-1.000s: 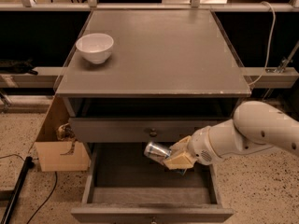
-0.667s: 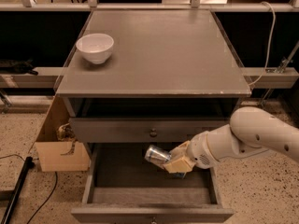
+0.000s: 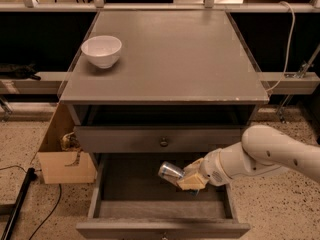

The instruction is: Place redbull can into middle drawer

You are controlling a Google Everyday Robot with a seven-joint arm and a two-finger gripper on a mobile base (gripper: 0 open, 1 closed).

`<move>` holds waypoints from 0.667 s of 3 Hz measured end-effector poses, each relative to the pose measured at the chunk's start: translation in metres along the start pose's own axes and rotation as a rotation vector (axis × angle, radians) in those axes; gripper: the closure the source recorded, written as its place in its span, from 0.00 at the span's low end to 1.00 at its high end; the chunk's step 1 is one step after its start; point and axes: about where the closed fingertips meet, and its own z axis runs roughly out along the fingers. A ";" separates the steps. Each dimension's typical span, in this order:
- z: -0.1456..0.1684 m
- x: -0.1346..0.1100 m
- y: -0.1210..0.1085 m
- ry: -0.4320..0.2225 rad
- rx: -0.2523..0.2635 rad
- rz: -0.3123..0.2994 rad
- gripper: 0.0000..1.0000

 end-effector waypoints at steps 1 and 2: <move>0.021 0.010 -0.016 0.013 -0.006 0.011 1.00; 0.050 0.020 -0.033 0.042 -0.023 0.023 1.00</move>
Offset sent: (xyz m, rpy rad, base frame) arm 0.0419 0.0220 -0.1046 -0.0464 0.0951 0.0292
